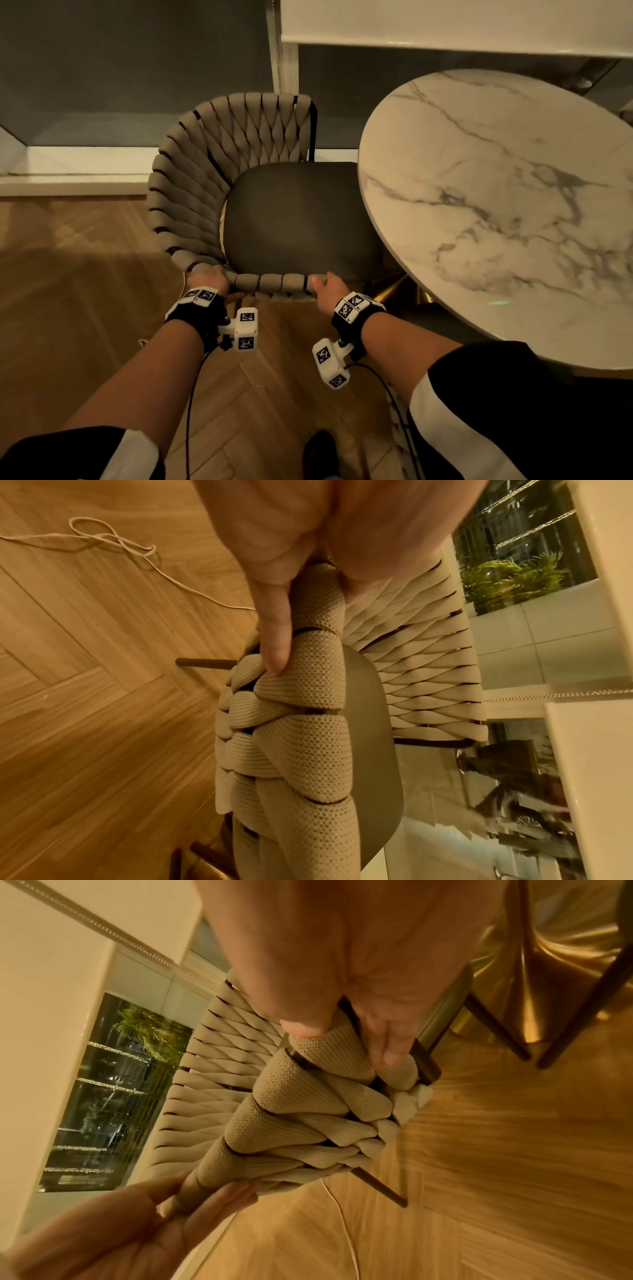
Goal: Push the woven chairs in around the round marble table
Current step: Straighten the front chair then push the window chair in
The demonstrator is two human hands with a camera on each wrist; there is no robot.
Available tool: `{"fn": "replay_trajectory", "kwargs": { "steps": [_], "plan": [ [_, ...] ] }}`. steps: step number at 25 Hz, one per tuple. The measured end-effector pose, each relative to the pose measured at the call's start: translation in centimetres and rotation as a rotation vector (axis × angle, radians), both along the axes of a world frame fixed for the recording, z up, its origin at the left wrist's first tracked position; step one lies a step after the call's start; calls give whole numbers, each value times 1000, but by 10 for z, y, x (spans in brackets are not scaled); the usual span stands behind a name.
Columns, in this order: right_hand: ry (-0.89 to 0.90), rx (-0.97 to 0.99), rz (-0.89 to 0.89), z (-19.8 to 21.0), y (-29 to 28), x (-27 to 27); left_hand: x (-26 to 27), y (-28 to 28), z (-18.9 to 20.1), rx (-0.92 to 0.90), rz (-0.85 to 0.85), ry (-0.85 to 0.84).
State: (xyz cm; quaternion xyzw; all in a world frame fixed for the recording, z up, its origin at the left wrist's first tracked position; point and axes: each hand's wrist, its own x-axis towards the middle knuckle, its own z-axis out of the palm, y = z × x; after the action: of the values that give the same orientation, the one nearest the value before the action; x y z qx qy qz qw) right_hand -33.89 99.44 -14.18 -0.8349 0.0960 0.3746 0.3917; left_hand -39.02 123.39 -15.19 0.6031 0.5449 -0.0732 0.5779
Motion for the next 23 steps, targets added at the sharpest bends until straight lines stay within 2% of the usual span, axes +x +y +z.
{"fn": "replay_trajectory", "kwargs": {
  "steps": [2,4,7,10,15,20,23],
  "plan": [
    [7,-16,38,0,3,7,4,2,5,-58,169,-41],
    [4,-50,106,1,2,12,2,0,7,-67,239,-65],
    [-62,-39,193,10,-14,7,-16,-10,5,-20,102,-102],
    [-69,1,234,18,-59,-16,-41,-46,14,-125,-49,-30],
    [26,-27,196,18,-197,-83,-88,-176,35,-169,-255,75],
    [-85,-50,-12,35,-345,-141,-157,-325,34,-215,-459,125],
    [-131,-163,75,39,-452,-169,-197,-406,30,-113,-577,186]
  ]
}}
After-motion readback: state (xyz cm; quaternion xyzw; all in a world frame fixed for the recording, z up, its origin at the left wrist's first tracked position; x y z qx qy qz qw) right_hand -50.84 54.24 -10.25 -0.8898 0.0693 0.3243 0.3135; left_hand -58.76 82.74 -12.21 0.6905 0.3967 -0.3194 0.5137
